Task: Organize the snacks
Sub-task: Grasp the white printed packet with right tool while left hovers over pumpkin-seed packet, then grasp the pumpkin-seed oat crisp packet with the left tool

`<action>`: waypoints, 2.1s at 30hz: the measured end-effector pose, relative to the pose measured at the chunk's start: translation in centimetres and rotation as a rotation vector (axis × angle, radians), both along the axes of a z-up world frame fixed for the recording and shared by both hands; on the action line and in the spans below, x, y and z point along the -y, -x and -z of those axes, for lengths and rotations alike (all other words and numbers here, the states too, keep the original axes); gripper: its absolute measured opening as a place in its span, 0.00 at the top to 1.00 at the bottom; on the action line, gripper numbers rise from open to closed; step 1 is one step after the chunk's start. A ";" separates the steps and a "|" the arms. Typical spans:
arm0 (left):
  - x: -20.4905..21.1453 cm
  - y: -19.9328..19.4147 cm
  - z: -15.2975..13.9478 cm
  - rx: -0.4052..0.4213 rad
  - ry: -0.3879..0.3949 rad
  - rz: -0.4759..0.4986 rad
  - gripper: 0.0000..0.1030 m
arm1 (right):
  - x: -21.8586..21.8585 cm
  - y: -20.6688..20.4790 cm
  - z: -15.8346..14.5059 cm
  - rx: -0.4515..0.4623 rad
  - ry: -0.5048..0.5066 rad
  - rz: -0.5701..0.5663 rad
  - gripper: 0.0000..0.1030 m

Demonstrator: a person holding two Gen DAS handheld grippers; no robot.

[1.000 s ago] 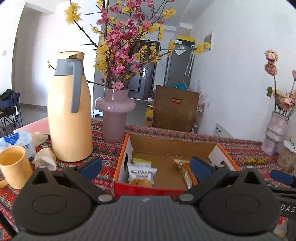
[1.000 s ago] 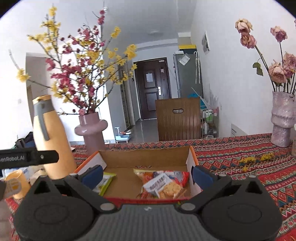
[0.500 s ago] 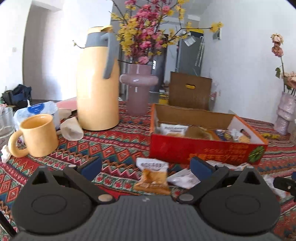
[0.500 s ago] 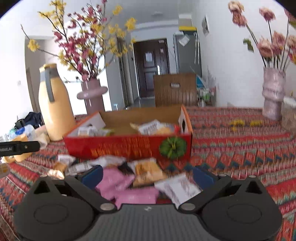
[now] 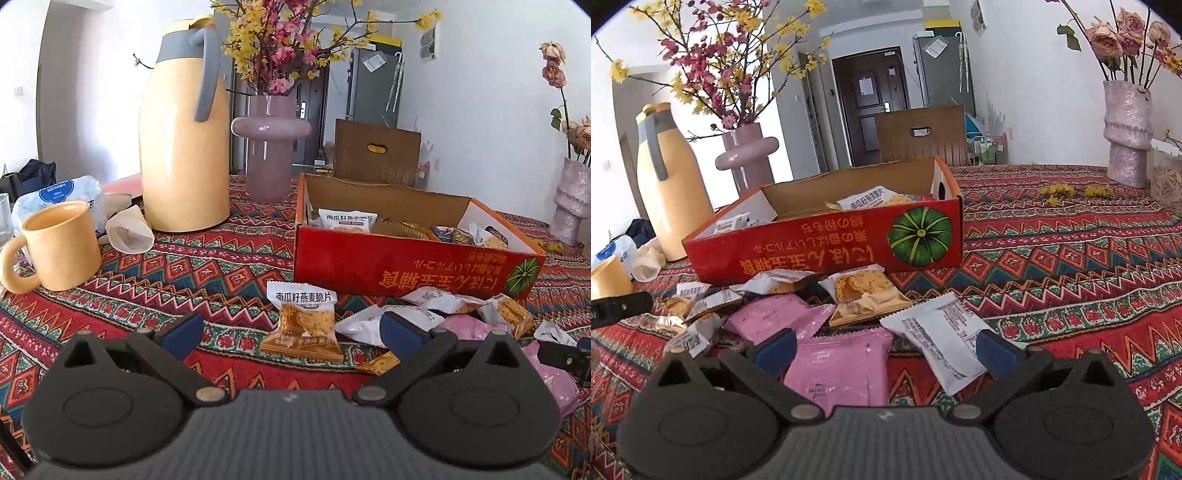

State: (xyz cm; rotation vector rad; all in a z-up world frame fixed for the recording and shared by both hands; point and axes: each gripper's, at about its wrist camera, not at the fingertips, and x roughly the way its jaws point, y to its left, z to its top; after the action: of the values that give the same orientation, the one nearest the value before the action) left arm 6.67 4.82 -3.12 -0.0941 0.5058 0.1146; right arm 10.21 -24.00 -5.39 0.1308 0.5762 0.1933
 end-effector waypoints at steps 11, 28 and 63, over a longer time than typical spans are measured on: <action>-0.2 0.0 0.0 -0.004 0.010 -0.005 0.00 | -0.2 -0.3 0.1 -0.006 0.019 0.007 0.00; -0.6 0.1 0.0 -0.008 0.043 0.007 0.00 | 2.0 -1.9 -0.8 -0.033 0.203 0.060 0.00; -1.1 -0.7 0.1 -0.072 0.042 -0.013 0.00 | 2.1 -1.0 -3.3 0.177 0.041 0.041 0.61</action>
State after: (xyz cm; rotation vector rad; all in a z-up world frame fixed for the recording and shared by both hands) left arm 7.33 5.91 -3.20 -0.1343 0.5801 0.1203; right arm 11.16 -26.14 -2.08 0.0843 0.4007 0.1514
